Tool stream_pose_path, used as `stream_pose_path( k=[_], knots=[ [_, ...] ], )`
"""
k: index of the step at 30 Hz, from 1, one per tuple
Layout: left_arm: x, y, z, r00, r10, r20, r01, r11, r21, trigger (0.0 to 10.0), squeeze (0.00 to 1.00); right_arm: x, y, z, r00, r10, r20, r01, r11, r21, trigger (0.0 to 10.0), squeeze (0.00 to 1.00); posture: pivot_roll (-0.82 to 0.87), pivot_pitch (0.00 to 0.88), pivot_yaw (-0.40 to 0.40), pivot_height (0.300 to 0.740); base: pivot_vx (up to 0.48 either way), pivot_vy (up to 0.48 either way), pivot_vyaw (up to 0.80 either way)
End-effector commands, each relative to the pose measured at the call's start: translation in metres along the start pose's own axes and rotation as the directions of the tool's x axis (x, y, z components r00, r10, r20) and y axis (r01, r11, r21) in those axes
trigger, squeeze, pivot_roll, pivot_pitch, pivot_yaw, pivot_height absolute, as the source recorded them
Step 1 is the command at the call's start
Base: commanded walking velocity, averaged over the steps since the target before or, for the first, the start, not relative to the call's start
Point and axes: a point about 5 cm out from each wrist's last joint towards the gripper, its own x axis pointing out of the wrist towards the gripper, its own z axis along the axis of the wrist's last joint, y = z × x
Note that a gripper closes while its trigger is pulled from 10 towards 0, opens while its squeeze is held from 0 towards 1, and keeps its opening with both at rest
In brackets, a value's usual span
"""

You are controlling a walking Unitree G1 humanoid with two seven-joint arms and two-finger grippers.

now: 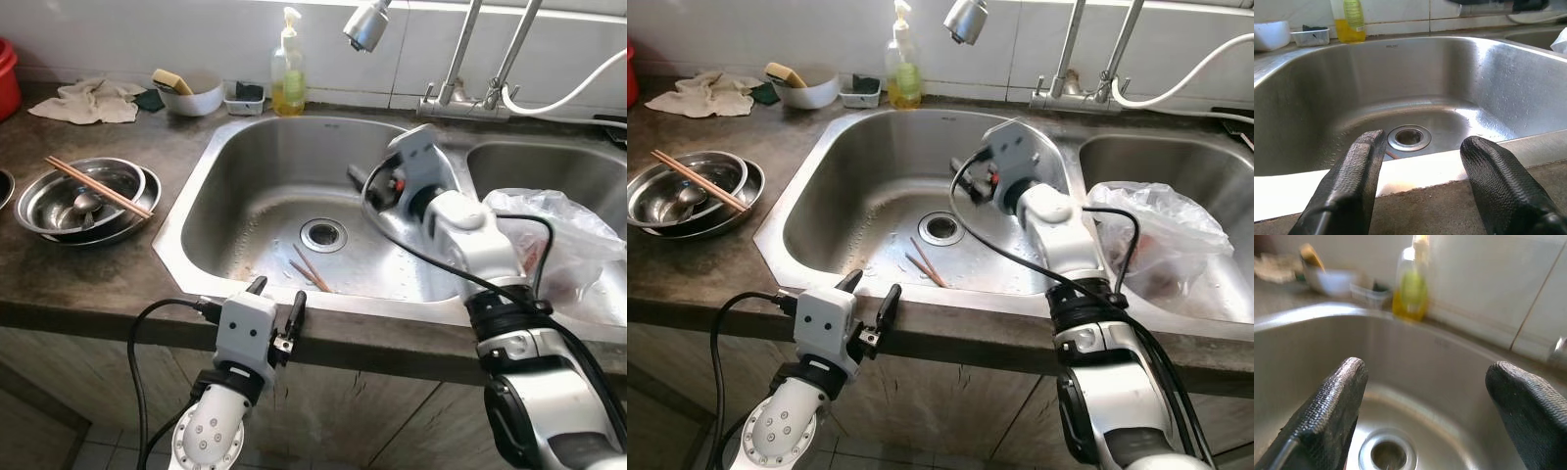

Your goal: Kitchen organization

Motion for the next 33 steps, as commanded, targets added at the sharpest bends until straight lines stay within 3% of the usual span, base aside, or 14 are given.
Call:
stream_pose_path(
  k=[1,7,12,16,20,29,33],
  knots=[
    [0.0,0.001,-0.008,0.999,-0.004,-0.038,0.004,1.0,0.0,10.0,0.0,-0.009,0.001,0.003,0.999,-0.036,0.033,0.035,0.999,0.01,10.0,0.0,0.16,0.105,-0.046,0.74,0.0,0.0,0.0],
    [0.0,0.004,-0.01,0.999,0.008,-0.034,-0.008,1.0,0.007,10.0,0.0,-0.049,0.013,0.004,0.985,-0.133,0.112,0.127,0.99,0.061,10.0,0.0,0.16,0.092,-0.041,0.74,0.0,0.0,0.0],
    [0.0,0.005,-0.01,1.0,0.01,-0.03,-0.01,1.0,0.008,10.0,0.0,-0.061,0.015,0.003,0.977,-0.17,0.13,0.165,0.985,0.052,10.0,0.0,0.15,0.087,-0.04,0.74,0.0,0.0,0.0],
    [-0.002,0.005,-0.007,1.0,0.015,-0.012,-0.015,1.0,0.007,10.0,0.0,-0.09,0.02,-0.01,0.963,-0.244,0.114,0.234,0.968,0.094,10.0,0.0,0.15,0.075,-0.036,0.74,0.0,0.0,0.0],
    [0.0,0.006,-0.002,1.0,0.013,0.023,-0.013,1.0,0.019,10.0,0.0,-0.125,0.036,-0.029,0.958,-0.281,0.056,0.272,0.954,0.122,10.0,0.0,0.14,0.057,-0.026,0.74,0.0,0.0,0.0],
    [-0.001,0.007,-0.001,0.999,0.025,0.025,-0.025,1.0,0.011,10.0,0.0,-0.142,0.049,-0.039,0.955,-0.296,0.01,0.291,0.942,0.169,10.0,0.0,0.13,0.03,-0.021,0.74,0.0,0.0,0.0],
    [-0.008,0.006,-0.005,1.0,0.027,0.007,-0.027,1.0,0.01,10.0,0.0,-0.161,0.065,-0.05,0.95,-0.308,-0.048,0.312,0.932,0.187,10.0,0.0,0.13,0.017,-0.013,0.74,0.0,0.0,0.0]
  ],
)
